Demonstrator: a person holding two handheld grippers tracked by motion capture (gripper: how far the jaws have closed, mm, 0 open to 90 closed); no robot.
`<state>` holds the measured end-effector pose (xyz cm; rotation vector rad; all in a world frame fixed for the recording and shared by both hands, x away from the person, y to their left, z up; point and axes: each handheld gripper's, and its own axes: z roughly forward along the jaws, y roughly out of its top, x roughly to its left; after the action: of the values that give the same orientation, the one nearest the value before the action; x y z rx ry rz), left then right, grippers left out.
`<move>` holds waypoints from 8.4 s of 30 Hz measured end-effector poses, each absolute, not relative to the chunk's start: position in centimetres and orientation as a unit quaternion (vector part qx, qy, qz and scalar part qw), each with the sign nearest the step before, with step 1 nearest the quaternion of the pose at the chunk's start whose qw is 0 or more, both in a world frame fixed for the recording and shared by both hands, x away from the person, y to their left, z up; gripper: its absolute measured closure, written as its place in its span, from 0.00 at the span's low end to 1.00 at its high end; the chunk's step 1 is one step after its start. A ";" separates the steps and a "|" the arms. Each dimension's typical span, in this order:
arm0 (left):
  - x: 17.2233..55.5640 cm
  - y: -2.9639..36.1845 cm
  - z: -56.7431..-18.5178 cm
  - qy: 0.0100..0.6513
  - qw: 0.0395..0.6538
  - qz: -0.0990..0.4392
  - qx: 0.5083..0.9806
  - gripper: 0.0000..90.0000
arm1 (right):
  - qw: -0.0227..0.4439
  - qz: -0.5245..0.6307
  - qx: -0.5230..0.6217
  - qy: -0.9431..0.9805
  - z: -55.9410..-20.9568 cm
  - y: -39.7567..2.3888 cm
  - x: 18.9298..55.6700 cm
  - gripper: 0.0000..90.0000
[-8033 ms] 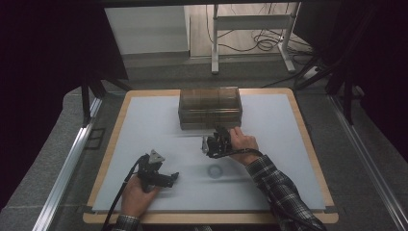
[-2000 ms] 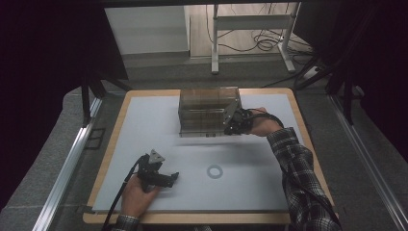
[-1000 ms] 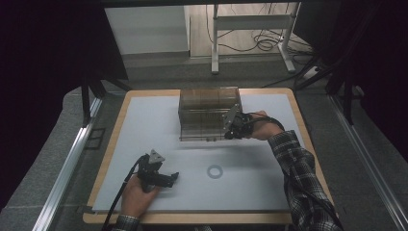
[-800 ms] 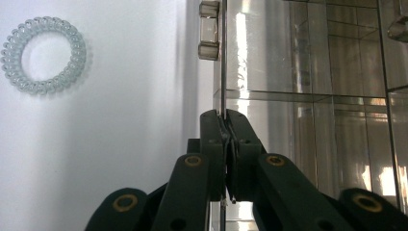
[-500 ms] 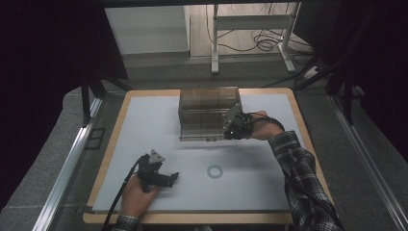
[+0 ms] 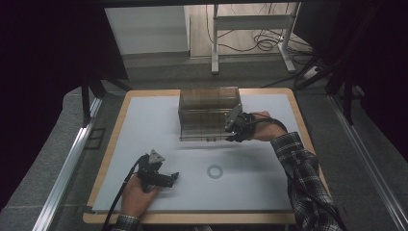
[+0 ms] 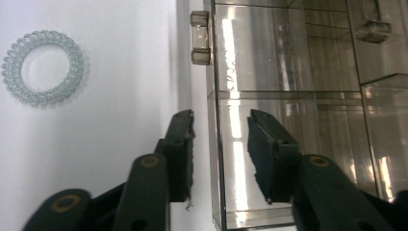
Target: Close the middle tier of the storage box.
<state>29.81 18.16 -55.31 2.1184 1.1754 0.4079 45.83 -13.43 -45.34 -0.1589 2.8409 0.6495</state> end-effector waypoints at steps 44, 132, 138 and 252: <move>29.8 18.2 -55.3 0.451 0.336 0.156 0.812 0.00 | 0.114 0.258 0.044 0.958 -45.2 -14.9 42.9 0.51; 29.8 18.2 -55.3 0.451 0.335 0.156 0.812 0.00 | 0.062 0.306 0.123 0.942 -50.8 -11.9 36.8 0.76; 29.8 18.2 -55.3 0.451 0.335 0.156 0.812 0.00 | 0.069 0.304 0.120 0.943 -51.2 -11.6 36.7 0.80; 29.8 18.2 -55.3 0.450 0.335 0.157 0.813 0.00 | 0.099 0.391 0.177 0.898 -45.6 -11.3 40.6 0.90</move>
<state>29.82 18.17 -55.31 2.1202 1.1728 0.4106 40.56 -11.31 -45.56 0.5227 2.6556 1.1555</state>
